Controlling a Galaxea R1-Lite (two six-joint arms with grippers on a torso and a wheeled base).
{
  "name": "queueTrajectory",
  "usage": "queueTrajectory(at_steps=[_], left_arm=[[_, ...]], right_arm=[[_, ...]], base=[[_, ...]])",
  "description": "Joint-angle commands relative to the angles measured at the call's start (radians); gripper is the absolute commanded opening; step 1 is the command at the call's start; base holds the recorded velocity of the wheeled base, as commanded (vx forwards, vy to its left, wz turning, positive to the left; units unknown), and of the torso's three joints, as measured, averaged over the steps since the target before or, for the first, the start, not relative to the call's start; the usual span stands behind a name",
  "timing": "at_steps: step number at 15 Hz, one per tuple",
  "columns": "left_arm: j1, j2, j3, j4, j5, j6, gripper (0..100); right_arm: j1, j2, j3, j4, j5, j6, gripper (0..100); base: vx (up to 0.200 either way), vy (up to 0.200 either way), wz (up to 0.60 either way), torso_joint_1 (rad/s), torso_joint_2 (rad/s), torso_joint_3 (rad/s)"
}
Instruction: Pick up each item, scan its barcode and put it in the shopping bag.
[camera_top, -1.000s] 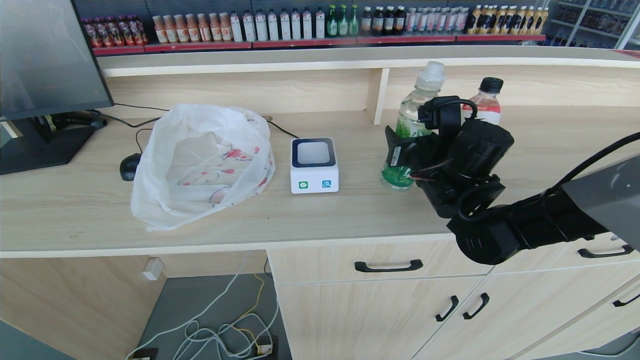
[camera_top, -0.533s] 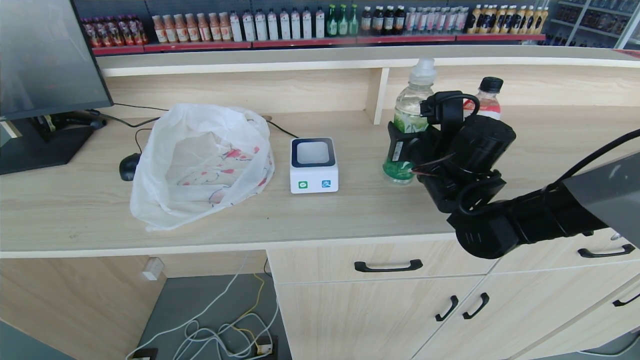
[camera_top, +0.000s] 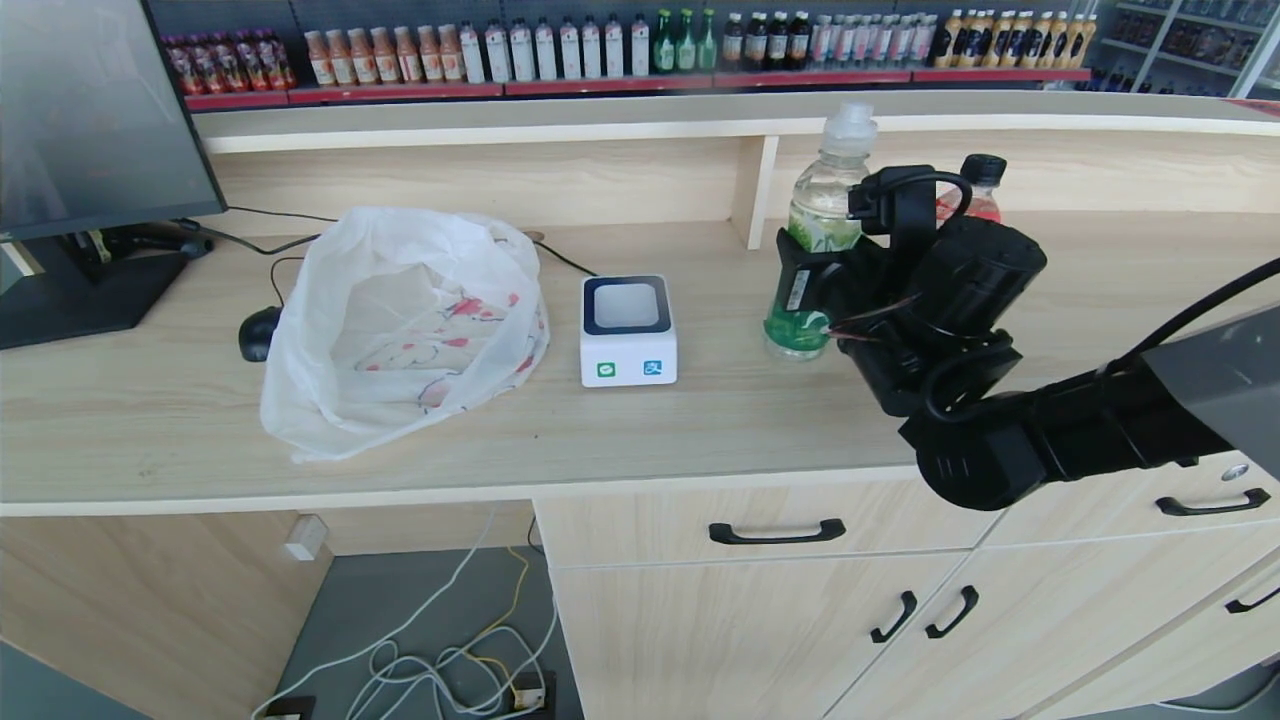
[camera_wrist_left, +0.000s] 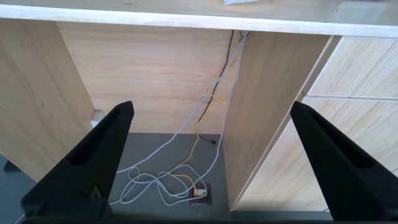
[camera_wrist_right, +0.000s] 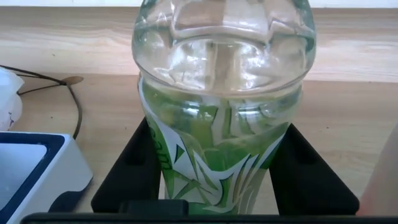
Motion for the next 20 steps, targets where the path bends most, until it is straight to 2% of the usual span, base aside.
queueTrajectory(at_steps=[1, 5, 9, 12, 15, 20], left_arm=[[0.000, 0.000, 0.000, 0.000, 0.000, -0.001, 100], [0.000, 0.000, 0.000, 0.000, 0.000, 0.000, 100], [0.000, 0.000, 0.000, 0.000, 0.000, 0.000, 100], [0.000, 0.000, 0.000, 0.000, 0.000, 0.000, 100], [0.000, 0.000, 0.000, 0.000, 0.000, 0.000, 100], [0.000, 0.000, 0.000, 0.000, 0.000, 0.000, 100]], right_arm=[[0.000, -0.038, 0.003, -0.002, 0.002, -0.001, 0], [0.013, -0.100, 0.015, -0.002, 0.002, -0.001, 0], [0.069, -0.222, 0.150, -0.006, -0.001, -0.002, 0], [0.111, -0.304, 0.285, -0.057, -0.006, -0.005, 0], [0.157, -0.441, 0.524, -0.135, -0.007, -0.033, 0], [0.189, -0.562, 0.738, -0.152, -0.007, -0.042, 0]], base=[[0.000, 0.000, 0.00, 0.000, 0.00, 0.000], [0.000, 0.000, 0.00, 0.000, 0.00, 0.000], [0.000, 0.000, 0.00, 0.000, 0.00, 0.000], [0.000, 0.000, 0.00, 0.000, 0.00, 0.000], [0.000, 0.000, 0.00, 0.000, 0.00, 0.000], [0.000, 0.000, 0.00, 0.000, 0.00, 0.000]])
